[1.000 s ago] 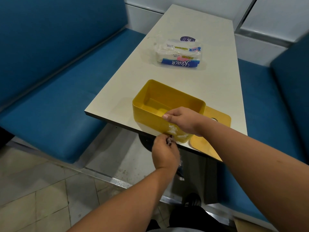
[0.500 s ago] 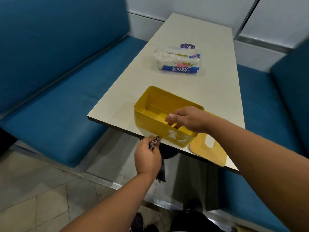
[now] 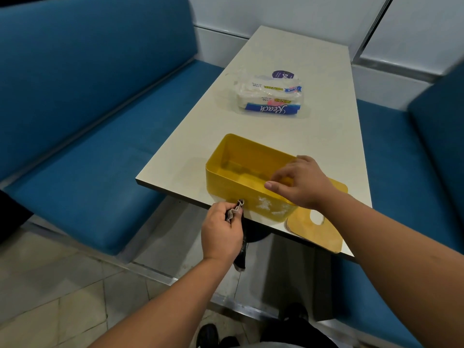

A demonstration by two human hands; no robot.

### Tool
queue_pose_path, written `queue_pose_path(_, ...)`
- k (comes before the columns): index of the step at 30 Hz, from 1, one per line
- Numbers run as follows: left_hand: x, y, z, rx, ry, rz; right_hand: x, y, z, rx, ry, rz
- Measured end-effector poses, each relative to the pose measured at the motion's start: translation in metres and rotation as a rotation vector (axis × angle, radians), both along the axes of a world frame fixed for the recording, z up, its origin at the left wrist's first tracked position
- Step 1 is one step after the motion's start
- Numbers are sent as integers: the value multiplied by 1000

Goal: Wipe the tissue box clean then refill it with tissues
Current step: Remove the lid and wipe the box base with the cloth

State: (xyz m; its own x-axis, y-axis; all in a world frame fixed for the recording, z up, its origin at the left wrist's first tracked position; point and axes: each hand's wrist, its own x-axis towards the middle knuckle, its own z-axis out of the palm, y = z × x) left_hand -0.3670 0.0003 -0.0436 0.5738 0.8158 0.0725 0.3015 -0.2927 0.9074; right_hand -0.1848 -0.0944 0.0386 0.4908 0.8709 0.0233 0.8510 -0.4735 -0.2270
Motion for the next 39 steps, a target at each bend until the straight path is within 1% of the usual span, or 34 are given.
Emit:
queue_pose_path(1, 0, 0, 0, 2, 0, 0, -2, 1, 1, 30, 5, 6)
queue_pose_path(2, 0, 0, 1, -1, -2, -1, -5, 4, 5, 43, 67, -2)
queue_pose_path(3, 1, 0, 1, -5, -7, -3, -7, 6, 10, 31, 183, -22)
queue_pose_path(5, 2, 0, 3, -18, -20, -11, -9, 15, 19, -150, 407, -62)
queue_pose_path(7, 2, 0, 4, -23, -27, -16, -8, 27, 26, -364, 542, -89)
queue_pose_path(8, 2, 0, 4, -24, -31, -17, -7, 32, 28, -431, 608, -116)
queue_pose_path(13, 1, -1, 7, -50, -40, -34, -8, 53, 34, -606, 824, -225)
queue_pose_path(16, 2, -2, 10, -52, -55, -30, -9, 55, 27, -613, 848, -255)
queue_pose_path(20, 6, -3, 11, -37, -54, -36, -11, 53, 15, -573, 880, -292)
queue_pose_path(27, 10, -9, 6, -64, -104, -34, -11, 52, 4, -500, 823, -300)
queue_pose_path(32, 17, -17, 11, 13, -209, -107, -8, 53, -2, -479, 893, -321)
queue_pose_path(37, 29, -13, 3, 41, -210, -56, -6, 52, -5, -467, 880, -322)
queue_pose_path(39, 30, -22, 2, 63, -200, -98, -8, 51, -5, -467, 879, -316)
